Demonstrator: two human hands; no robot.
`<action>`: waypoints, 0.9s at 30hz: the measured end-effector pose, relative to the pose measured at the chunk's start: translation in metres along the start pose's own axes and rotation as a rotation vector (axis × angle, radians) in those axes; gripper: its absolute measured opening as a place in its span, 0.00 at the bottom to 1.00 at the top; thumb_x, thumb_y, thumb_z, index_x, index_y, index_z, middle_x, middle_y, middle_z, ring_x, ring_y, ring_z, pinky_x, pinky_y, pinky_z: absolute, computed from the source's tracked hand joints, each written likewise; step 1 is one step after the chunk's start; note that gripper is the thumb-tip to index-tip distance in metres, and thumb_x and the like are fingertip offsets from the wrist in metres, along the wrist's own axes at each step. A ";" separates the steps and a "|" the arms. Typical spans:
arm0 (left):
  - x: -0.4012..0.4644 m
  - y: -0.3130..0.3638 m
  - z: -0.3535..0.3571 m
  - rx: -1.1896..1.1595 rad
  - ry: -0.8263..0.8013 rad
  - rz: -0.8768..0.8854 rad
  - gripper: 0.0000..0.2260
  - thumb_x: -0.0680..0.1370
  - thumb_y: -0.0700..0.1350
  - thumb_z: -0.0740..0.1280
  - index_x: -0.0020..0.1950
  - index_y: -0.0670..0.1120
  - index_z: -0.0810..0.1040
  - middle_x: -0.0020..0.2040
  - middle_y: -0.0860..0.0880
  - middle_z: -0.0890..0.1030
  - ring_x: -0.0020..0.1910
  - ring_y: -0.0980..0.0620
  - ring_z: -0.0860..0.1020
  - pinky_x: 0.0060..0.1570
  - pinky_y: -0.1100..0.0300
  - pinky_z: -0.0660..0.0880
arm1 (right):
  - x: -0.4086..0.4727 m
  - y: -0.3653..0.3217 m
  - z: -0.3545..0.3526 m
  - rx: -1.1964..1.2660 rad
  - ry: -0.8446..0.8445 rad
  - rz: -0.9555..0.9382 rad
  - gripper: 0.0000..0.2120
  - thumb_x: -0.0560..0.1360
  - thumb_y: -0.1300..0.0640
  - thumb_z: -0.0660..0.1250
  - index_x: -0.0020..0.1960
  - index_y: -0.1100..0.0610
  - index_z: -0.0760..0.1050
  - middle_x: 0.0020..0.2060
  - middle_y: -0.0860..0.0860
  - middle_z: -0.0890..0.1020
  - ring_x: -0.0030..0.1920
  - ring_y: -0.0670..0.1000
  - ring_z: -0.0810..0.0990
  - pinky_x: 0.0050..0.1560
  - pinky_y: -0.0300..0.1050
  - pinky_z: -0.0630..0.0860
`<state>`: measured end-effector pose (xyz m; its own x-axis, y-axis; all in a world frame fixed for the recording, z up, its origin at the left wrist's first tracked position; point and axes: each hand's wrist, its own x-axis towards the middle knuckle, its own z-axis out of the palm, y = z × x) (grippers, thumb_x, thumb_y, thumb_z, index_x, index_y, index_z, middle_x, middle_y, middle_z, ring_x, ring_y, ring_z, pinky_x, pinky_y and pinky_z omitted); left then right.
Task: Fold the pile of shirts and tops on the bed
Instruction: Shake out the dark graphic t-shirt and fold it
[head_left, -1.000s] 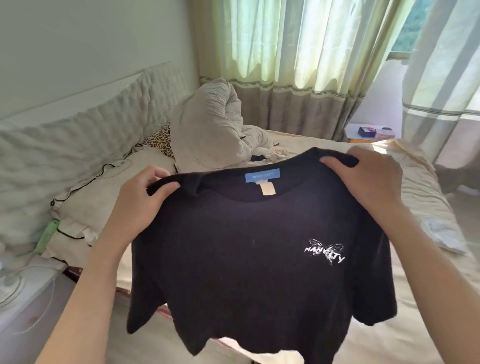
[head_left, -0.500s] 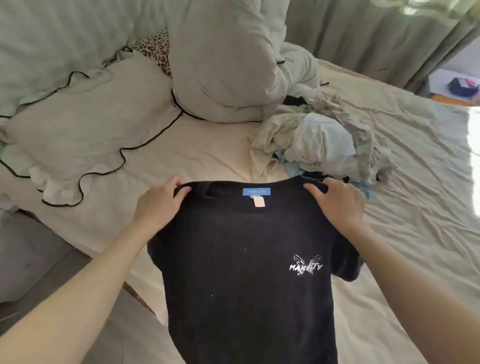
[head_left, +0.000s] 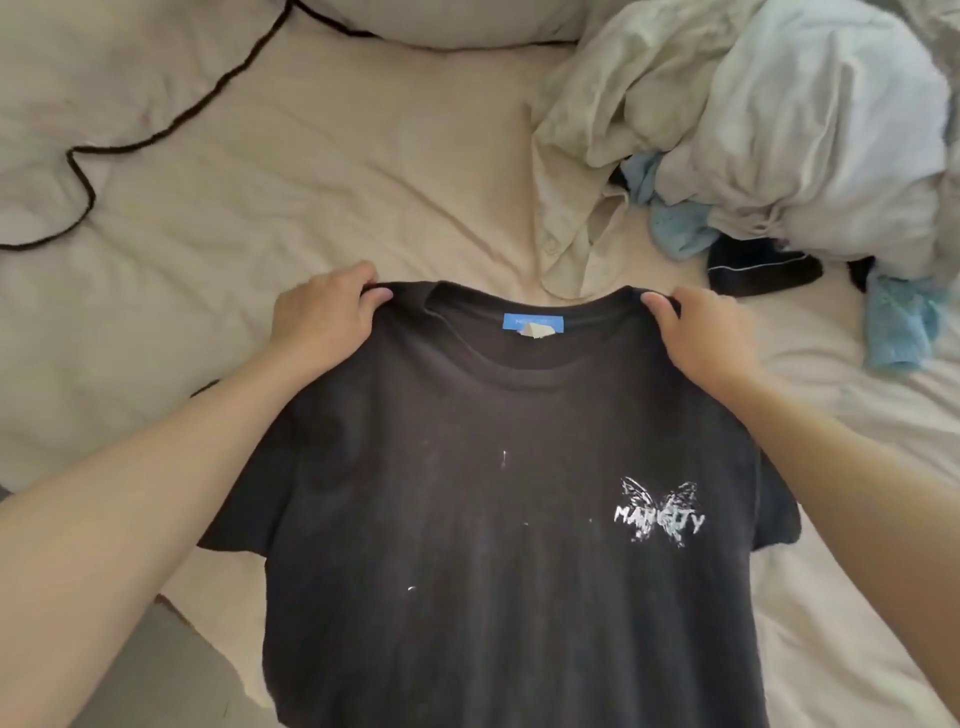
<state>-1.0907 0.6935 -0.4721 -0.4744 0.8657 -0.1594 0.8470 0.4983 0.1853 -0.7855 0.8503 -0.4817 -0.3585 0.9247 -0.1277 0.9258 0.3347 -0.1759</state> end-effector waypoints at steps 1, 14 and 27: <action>0.005 -0.001 0.007 -0.007 -0.048 -0.017 0.12 0.81 0.53 0.57 0.54 0.46 0.74 0.52 0.42 0.80 0.51 0.39 0.76 0.44 0.52 0.69 | 0.004 0.003 0.010 0.025 -0.059 0.014 0.21 0.81 0.45 0.55 0.41 0.60 0.71 0.42 0.62 0.80 0.45 0.64 0.77 0.41 0.50 0.66; 0.047 0.015 0.052 -0.393 -0.093 0.130 0.08 0.75 0.47 0.69 0.50 0.44 0.79 0.46 0.48 0.78 0.49 0.47 0.74 0.52 0.52 0.71 | -0.070 -0.023 0.072 0.042 0.133 -0.223 0.23 0.80 0.51 0.53 0.70 0.59 0.67 0.70 0.58 0.69 0.72 0.58 0.64 0.73 0.59 0.54; -0.027 -0.039 0.006 -0.294 -0.121 0.027 0.23 0.77 0.54 0.64 0.70 0.48 0.66 0.64 0.47 0.71 0.58 0.49 0.73 0.57 0.52 0.71 | -0.104 -0.080 0.070 0.010 -0.108 -0.113 0.30 0.78 0.43 0.47 0.76 0.56 0.57 0.74 0.57 0.61 0.75 0.59 0.58 0.71 0.65 0.53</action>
<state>-1.1091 0.6506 -0.4810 -0.4056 0.8760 -0.2612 0.7453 0.4823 0.4604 -0.8308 0.7142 -0.5228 -0.4720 0.8560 -0.2110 0.8776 0.4334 -0.2051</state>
